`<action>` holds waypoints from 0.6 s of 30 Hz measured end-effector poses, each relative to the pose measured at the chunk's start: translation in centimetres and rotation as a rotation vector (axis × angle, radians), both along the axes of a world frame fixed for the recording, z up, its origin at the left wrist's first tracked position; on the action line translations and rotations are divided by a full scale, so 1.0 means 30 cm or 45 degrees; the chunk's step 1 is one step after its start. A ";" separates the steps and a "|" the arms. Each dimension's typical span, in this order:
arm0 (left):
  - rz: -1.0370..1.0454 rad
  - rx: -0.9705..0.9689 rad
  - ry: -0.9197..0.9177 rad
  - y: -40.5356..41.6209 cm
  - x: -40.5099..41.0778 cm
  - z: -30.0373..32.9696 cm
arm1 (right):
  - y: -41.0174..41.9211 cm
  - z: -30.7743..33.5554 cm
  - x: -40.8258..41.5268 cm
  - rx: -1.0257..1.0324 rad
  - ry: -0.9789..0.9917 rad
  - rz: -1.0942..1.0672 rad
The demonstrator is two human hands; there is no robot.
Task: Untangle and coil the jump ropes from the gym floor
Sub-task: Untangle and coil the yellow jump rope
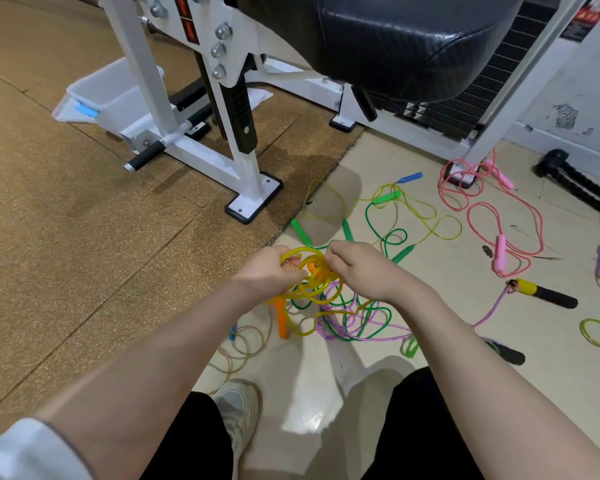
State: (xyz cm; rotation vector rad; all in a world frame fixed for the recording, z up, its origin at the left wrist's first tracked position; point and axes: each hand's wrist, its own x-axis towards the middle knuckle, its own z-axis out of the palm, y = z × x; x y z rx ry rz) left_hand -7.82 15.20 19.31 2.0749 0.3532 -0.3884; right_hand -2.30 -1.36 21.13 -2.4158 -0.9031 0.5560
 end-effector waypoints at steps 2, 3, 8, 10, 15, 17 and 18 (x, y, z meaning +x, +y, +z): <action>-0.013 -0.009 -0.053 -0.003 -0.004 0.003 | 0.005 -0.005 -0.009 0.025 -0.089 -0.044; -0.048 -0.015 -0.090 -0.007 -0.007 0.007 | 0.005 -0.004 -0.016 0.016 -0.133 -0.073; -0.204 0.205 -0.209 -0.042 -0.019 0.036 | 0.004 -0.003 -0.019 -0.116 -0.173 -0.363; -0.244 0.252 -0.216 -0.061 -0.022 0.034 | 0.005 -0.010 -0.018 -0.120 -0.098 -0.347; 0.071 0.152 -0.150 -0.062 -0.009 0.015 | 0.001 -0.017 -0.020 0.079 -0.087 -0.137; 0.178 0.084 -0.088 -0.053 0.000 0.000 | 0.005 -0.028 -0.025 0.197 -0.136 -0.020; 0.231 0.032 -0.058 -0.043 0.005 -0.014 | 0.005 -0.036 -0.028 0.243 -0.174 0.005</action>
